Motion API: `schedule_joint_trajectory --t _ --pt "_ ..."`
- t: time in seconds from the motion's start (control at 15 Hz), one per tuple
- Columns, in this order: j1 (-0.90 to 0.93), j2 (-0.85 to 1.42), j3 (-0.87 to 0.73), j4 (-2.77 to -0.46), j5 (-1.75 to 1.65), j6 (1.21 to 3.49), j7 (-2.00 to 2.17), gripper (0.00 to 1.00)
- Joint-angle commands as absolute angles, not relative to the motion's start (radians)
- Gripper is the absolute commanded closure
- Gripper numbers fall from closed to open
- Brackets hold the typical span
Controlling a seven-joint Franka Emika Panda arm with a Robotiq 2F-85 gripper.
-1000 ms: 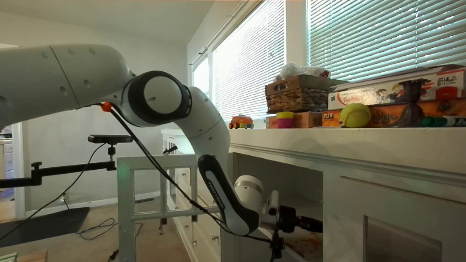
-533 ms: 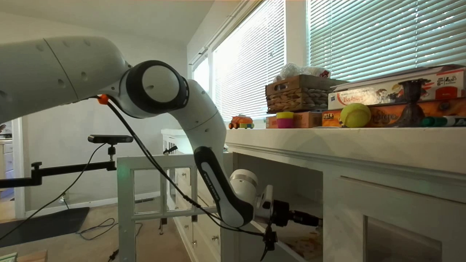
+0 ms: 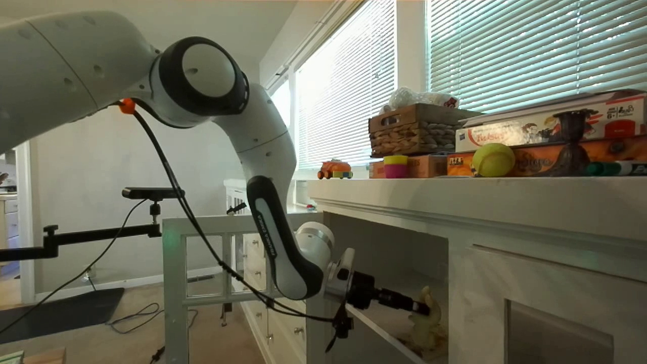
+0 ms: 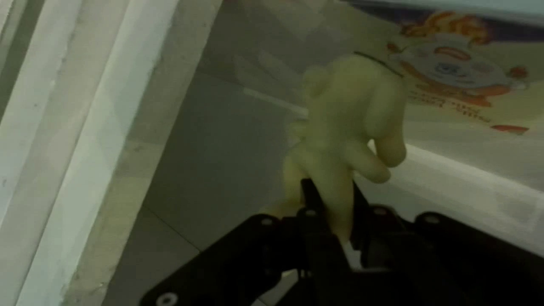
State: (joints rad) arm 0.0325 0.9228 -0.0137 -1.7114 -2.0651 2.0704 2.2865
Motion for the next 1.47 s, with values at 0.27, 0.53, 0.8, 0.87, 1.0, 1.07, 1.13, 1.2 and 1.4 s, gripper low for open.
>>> schedule_joint_trajectory --t 0.27,0.53,0.8,0.87,1.0,1.07,1.13,1.2,1.4 --pt "0.011 0.653 0.042 -2.061 -2.271 2.193 2.189 0.96" --pt "-0.008 0.534 0.067 -2.183 -2.398 2.245 2.169 0.96" --pt "-0.04 0.41 0.095 -2.284 -2.561 2.332 2.192 0.96" --pt "-0.052 0.383 0.102 -2.298 -2.608 2.369 2.202 0.96" --pt "-0.023 0.324 0.141 -2.299 -2.526 2.44 2.127 0.96" --pt "-0.019 0.298 0.159 -2.298 -2.521 2.479 2.118 0.96" --pt "-0.012 0.268 0.182 -2.29 -2.519 2.524 2.12 0.96" --pt "-0.006 0.245 0.196 -2.288 -2.517 2.547 2.121 0.96" --pt "0.012 0.181 0.226 -2.281 -2.516 2.62 2.129 0.96"
